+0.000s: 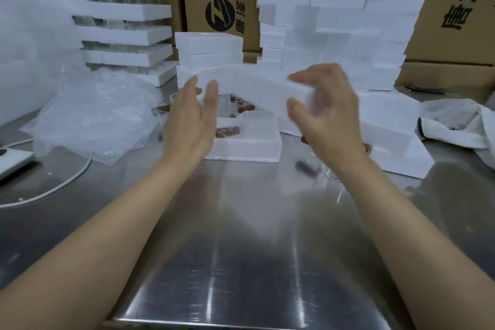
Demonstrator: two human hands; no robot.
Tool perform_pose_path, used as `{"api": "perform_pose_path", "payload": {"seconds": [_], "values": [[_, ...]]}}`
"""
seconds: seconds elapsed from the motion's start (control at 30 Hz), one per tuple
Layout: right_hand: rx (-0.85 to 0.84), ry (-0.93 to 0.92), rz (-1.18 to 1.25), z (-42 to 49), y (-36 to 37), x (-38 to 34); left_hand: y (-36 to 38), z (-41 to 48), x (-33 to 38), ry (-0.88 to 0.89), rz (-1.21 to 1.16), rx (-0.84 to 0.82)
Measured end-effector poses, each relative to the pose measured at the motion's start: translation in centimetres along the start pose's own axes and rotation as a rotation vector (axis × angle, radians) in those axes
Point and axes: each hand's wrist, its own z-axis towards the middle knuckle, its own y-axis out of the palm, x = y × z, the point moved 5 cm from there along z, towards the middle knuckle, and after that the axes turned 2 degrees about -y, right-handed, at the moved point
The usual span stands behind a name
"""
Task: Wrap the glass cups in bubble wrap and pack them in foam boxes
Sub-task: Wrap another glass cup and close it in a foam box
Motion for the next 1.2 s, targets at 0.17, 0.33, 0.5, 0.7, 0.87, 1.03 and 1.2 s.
{"api": "perform_pose_path", "payload": {"seconds": [0.17,0.33,0.5,0.7,0.87,1.03,1.2], "values": [[-0.253,-0.043,0.125,-2.0,2.5,-0.1,-0.5,1.1,-1.1,-0.336,-0.428,-0.079],[-0.524,0.164,0.049,-3.3,4.5,2.9,-0.8,1.3,-2.2,-0.433,-0.462,-0.081],[-0.447,0.381,0.113,-3.9,5.0,5.5,-0.5,1.3,-2.3,-0.451,-0.31,-0.144],[-0.393,0.452,0.113,-4.3,5.6,6.6,-1.5,1.0,-1.8,-0.22,0.32,-0.087],[-0.33,0.427,0.101,-3.3,5.0,6.6,-0.7,0.6,-1.7,-0.238,0.381,-0.231],[-0.325,0.4,0.092,-3.0,4.4,6.3,-0.1,0.3,-1.6,-0.315,0.139,-0.241],[-0.353,0.361,-0.074,-3.3,4.4,5.9,-0.3,0.5,-2.1,-0.46,-0.183,-0.304]]}}
